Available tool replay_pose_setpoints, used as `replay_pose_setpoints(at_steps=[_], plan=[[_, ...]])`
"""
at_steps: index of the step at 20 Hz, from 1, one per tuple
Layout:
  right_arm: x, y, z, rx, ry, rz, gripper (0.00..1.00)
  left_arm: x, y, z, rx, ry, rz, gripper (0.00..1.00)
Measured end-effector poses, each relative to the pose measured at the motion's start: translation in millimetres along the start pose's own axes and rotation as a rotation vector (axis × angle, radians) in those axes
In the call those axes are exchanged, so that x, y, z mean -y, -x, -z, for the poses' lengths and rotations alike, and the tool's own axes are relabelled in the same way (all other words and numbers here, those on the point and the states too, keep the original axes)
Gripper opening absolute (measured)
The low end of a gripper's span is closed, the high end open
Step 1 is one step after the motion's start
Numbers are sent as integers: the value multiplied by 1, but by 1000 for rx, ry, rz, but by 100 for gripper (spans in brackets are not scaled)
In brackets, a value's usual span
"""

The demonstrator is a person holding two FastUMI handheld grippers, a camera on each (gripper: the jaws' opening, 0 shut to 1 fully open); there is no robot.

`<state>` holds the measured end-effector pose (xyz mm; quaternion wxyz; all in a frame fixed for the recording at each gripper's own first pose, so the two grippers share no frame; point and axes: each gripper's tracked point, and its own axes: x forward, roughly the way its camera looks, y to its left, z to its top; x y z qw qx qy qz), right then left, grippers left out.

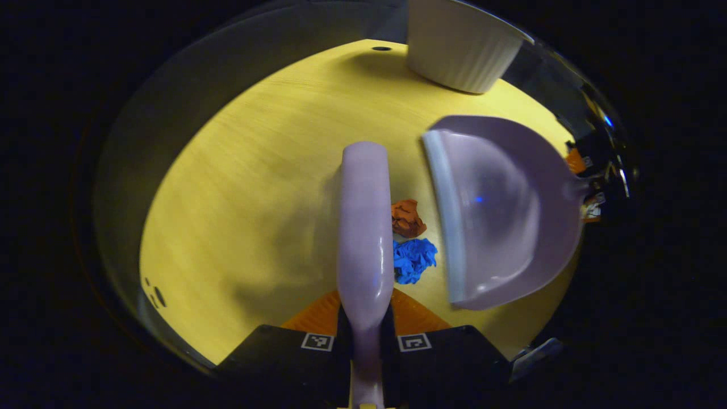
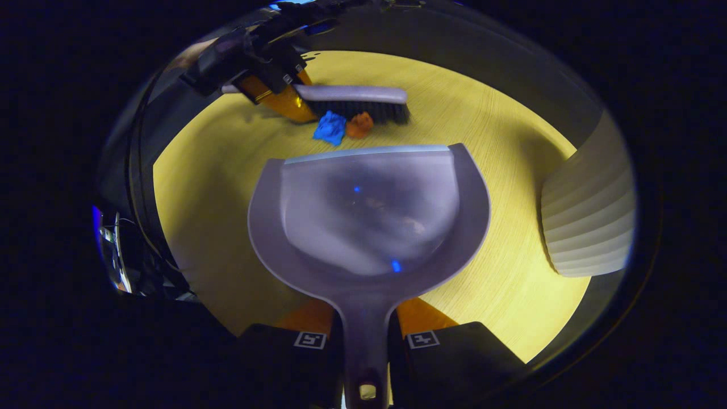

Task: Pick up the small broom and dustpan from the desktop, sweep the trash into the dustpan with the broom, and then empty the trash into the garbage bin.

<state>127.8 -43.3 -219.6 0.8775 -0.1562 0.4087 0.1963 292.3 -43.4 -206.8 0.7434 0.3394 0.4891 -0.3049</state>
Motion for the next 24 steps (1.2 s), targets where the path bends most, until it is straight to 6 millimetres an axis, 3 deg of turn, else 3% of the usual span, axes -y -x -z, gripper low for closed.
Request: replay_pose_setpoints(at_steps=[1,3,6,8,10,15,16,18,22,24], plan=[[0,1,2,0,0,-10,37,21,-2,-3,-5,14,54,24],[2,-1,4,-6,-22,-26,40,49,-5,-4,-17,49,113,29],[6,-3,10,4,-23,-15,36,97,-1,-1,-29,113,246,27],[6,-5,8,11,-30,-7,40,112,-2,3,-22,114,248,25],[8,-5,6,24,-21,10,36,121,1,2,9,131,212,27],[17,-5,-2,80,-33,28,40,136,32,0,168,206,96,26],[19,-7,2,84,-40,29,33,136,38,0,202,225,69,26],[17,-8,2,96,-34,40,40,134,56,7,268,276,19,28],[17,-8,-2,101,-37,59,36,125,79,47,379,410,-85,27],[18,-3,-2,111,-44,88,37,129,81,75,432,489,-120,26]])
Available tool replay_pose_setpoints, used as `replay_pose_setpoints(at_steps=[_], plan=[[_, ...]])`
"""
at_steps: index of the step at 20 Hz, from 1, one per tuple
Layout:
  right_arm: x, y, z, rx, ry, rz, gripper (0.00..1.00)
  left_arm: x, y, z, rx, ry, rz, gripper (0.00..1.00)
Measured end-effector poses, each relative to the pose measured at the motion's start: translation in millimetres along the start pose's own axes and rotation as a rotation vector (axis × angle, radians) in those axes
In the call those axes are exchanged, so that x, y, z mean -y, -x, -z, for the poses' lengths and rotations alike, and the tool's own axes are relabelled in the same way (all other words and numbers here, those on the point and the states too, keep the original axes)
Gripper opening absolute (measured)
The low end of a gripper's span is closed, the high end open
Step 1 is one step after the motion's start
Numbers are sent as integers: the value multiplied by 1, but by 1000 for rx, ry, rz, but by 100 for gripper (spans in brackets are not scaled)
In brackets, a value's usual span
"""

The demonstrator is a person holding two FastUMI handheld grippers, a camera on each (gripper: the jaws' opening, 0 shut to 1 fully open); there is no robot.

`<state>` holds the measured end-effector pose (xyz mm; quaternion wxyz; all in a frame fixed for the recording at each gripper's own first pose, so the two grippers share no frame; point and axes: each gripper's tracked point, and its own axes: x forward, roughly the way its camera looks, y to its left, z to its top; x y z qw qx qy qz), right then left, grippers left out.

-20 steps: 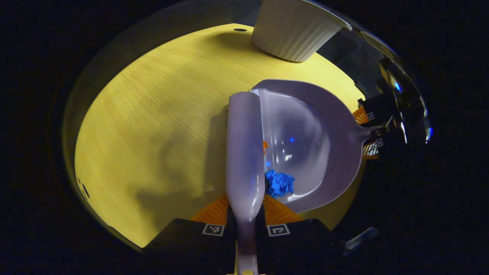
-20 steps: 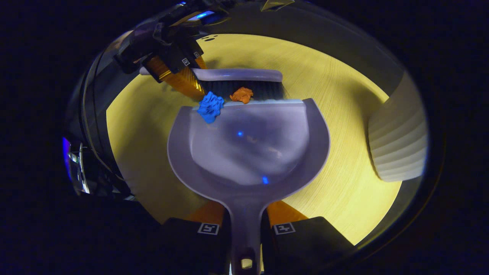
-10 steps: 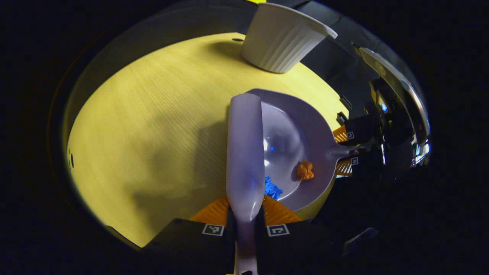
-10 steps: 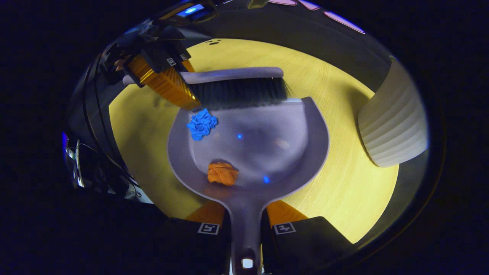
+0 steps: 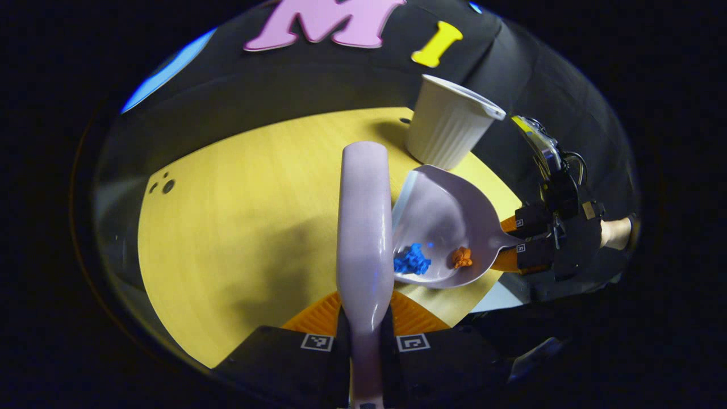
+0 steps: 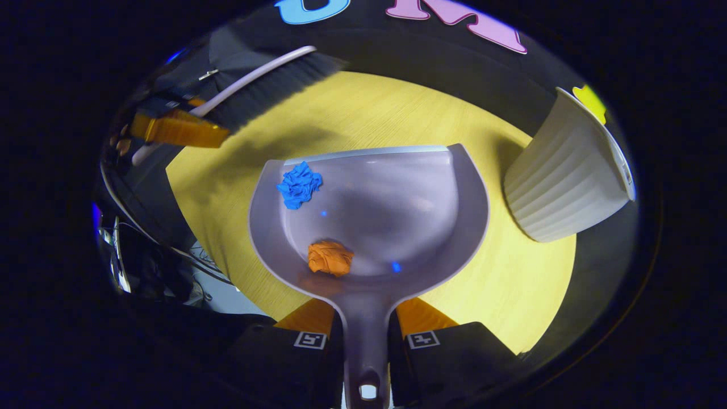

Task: Pick up the small broom and dustpan from the desktop, sweep the trash into the dustpan with the broom, and then empty the trash into the garbage bin.

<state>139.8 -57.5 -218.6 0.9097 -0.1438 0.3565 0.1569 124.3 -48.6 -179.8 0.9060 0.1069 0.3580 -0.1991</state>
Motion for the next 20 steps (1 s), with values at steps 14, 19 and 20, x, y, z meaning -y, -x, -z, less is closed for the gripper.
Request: replay_pose_setpoints(at_steps=[14,19,20], plan=[[10,31,-11,43,-81,62,32,-48,10,125,157,209,-114,26],[20,38,-23,86,-148,119,36,-65,22,135,175,256,-130,24],[27,40,-24,89,-151,159,36,-71,28,136,180,266,-146,26]])
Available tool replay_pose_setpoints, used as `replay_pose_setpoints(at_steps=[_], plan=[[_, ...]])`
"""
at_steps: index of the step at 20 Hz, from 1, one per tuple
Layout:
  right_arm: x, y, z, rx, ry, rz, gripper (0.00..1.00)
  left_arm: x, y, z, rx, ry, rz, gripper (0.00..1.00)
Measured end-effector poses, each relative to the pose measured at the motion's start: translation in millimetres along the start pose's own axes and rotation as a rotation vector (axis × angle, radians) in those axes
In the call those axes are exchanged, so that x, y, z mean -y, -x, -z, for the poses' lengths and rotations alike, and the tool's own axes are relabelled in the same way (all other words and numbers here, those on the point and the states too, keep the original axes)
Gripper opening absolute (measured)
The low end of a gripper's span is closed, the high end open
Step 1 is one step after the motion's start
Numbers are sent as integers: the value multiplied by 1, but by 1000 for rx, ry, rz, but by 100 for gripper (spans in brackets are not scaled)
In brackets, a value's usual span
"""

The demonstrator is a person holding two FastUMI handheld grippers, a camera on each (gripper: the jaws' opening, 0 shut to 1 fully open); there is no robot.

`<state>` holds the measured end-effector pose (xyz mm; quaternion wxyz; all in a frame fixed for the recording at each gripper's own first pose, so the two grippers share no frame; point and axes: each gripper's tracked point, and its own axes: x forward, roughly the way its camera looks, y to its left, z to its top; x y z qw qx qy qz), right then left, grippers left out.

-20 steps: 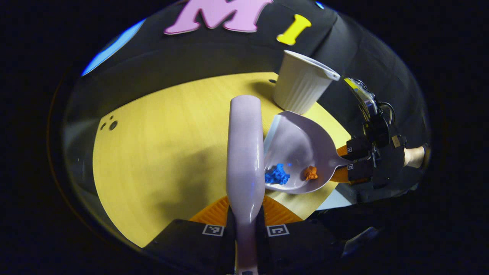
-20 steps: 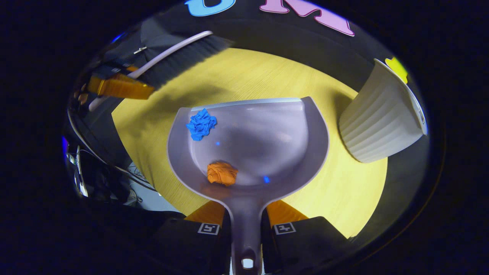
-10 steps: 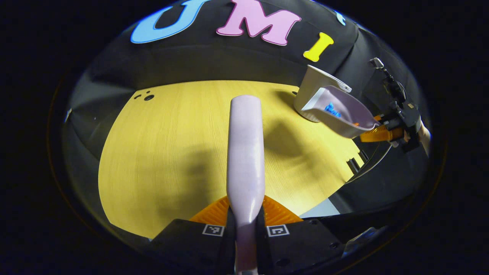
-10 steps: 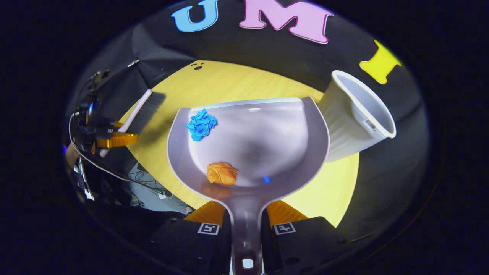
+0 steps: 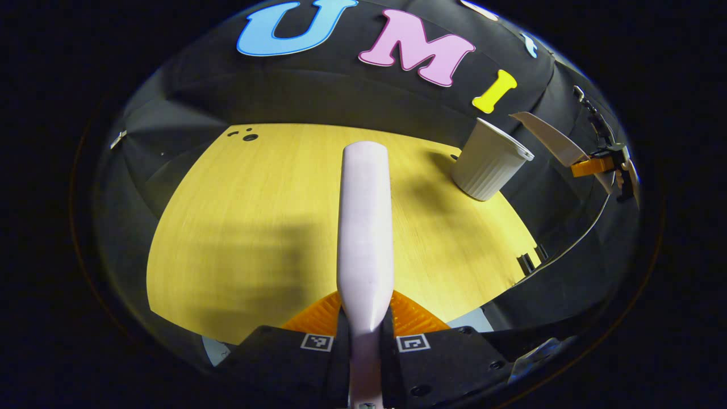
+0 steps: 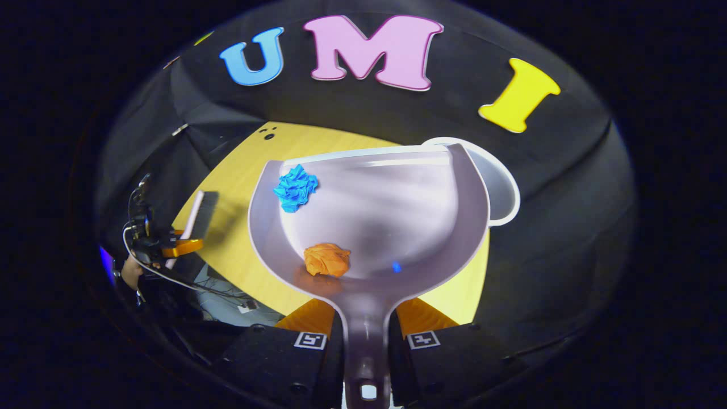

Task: Pick up the small broom and dustpan from the desktop, sweep the trash into the dustpan with the broom, and then empty the trash into the garbage bin.

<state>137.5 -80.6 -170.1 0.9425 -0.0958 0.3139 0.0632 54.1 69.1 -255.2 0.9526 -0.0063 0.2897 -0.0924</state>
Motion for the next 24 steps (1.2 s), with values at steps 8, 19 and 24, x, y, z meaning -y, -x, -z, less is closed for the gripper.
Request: replay_pose_setpoints(at_steps=[8,19,24], plan=[[49,-12,-18,37,-41,218,36,-70,38,11,27,158,-126,26],[95,-25,-13,-36,89,385,36,-79,40,2,4,217,-207,26],[110,-22,-16,-83,256,464,36,-67,21,-13,-15,236,-195,27]])
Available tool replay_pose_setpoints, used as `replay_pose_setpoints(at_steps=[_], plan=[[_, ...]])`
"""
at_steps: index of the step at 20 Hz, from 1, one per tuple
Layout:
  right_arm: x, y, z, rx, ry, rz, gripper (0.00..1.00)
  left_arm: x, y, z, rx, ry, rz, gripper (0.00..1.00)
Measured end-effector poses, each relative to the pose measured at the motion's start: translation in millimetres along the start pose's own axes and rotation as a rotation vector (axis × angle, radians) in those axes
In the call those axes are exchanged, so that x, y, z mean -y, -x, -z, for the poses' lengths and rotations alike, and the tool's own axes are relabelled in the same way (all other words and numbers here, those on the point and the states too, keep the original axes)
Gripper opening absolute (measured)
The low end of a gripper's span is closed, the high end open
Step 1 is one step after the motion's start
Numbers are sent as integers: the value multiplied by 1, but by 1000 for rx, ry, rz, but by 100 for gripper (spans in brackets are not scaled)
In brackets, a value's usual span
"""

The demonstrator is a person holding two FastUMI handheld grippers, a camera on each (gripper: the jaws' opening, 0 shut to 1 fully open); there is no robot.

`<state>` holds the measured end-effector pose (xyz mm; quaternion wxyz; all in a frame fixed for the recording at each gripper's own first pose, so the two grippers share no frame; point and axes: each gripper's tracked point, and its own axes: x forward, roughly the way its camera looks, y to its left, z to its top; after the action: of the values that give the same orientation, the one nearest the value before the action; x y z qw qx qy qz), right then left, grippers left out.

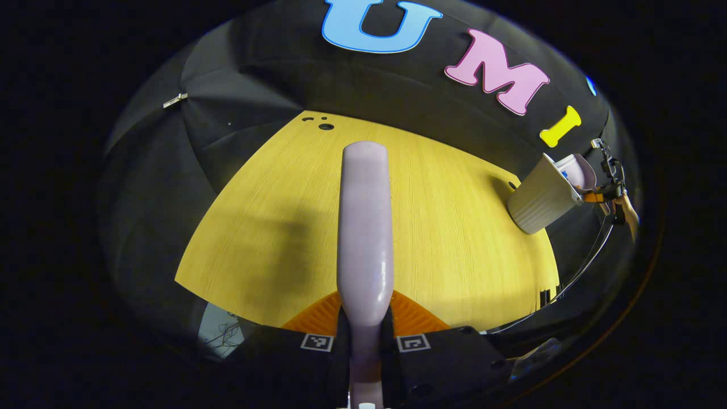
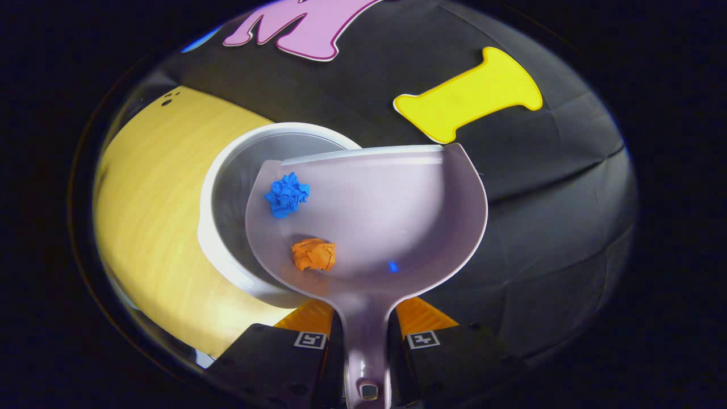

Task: Pick up the small broom and dustpan from the desktop, sweep the trash into the dustpan with the broom, and then empty the trash into the garbage bin.

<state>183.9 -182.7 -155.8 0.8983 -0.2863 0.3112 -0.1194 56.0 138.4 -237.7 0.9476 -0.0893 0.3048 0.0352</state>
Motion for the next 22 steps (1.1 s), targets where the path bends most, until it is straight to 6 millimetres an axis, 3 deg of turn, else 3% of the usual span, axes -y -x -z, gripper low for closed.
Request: replay_pose_setpoints(at_steps=[5,6,7,11,14,20,21,22], plan=[[23,2,-5,-10,320,64,36,8,-12,-7,-13,18,-2,27],[26,3,-8,-9,370,73,41,9,-14,-7,-17,26,-1,27],[29,4,-11,-11,403,70,36,10,-17,-6,-21,34,0,27],[26,9,-12,-49,545,36,40,15,-27,-4,-34,47,-2,25],[38,4,-17,-44,694,56,36,24,-33,-4,-39,65,8,27],[40,14,-14,-58,761,80,36,22,-38,-1,-56,78,0,27],[41,14,-13,-60,749,83,33,21,-38,-1,-55,79,-2,26],[42,13,-13,-68,735,86,36,21,-38,-2,-53,80,-4,26]])
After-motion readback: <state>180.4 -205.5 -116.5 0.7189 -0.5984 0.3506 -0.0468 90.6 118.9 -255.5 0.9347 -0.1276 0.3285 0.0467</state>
